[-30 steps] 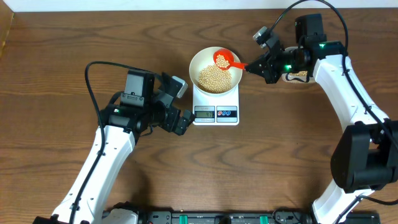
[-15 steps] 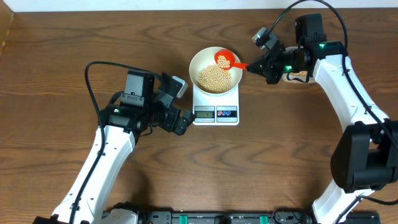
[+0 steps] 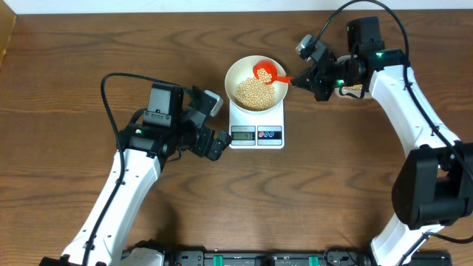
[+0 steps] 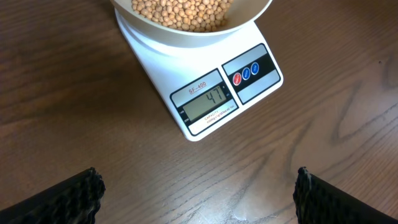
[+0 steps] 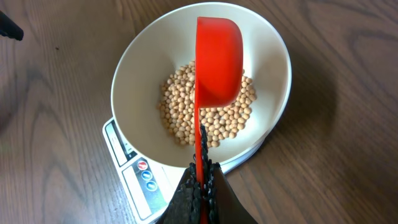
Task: Scoop item into bowl and weigh 50g on scale
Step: 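Hold the scoop above the bowl while the scale reading settles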
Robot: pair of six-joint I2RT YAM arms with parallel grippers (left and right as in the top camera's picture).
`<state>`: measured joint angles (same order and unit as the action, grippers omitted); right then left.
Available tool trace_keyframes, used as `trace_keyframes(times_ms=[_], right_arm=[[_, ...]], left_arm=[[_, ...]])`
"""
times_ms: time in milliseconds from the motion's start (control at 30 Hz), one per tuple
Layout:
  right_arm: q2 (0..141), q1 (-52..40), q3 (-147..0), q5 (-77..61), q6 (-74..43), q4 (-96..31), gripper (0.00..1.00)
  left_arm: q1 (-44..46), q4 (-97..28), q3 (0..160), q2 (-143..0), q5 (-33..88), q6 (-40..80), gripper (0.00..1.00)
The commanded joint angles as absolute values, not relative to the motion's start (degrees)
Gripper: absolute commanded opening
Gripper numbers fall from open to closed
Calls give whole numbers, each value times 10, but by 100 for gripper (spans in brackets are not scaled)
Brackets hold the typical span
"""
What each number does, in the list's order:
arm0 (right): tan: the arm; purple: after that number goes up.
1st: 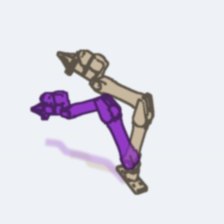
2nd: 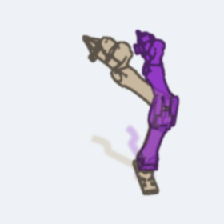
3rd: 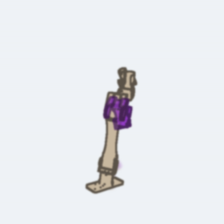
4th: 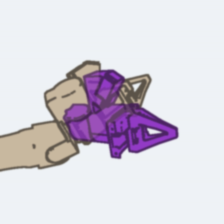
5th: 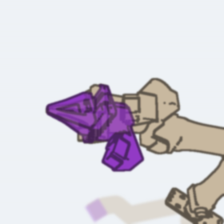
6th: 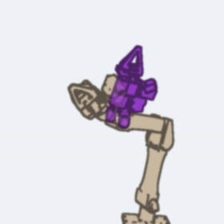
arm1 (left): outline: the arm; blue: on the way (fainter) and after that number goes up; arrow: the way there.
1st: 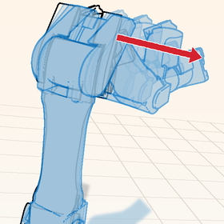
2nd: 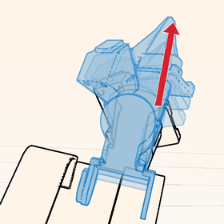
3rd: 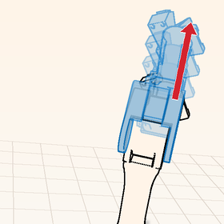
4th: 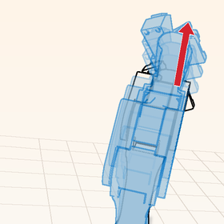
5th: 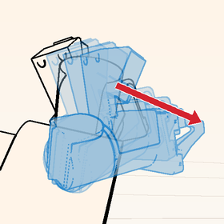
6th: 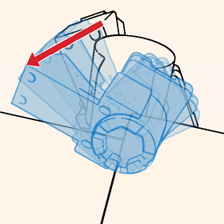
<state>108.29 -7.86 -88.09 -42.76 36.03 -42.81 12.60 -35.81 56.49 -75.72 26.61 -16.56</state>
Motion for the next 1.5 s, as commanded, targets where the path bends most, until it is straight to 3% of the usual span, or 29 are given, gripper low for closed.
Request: trace_keyframes(times_ms=[0, 433, 1467], right_arm=[[1087, -79, -881, -451, 341, -429, 1], [1087, -75, -881, -519, 302, -424, 1], [1087, -75, -881, -520, 280, -419, 1]], left_arm=[[126, -360, 565, -759, 263, -169, 100], [126, -360, 565, -759, 263, -169, 100], [126, -360, 565, -759, 263, -169, 100]])
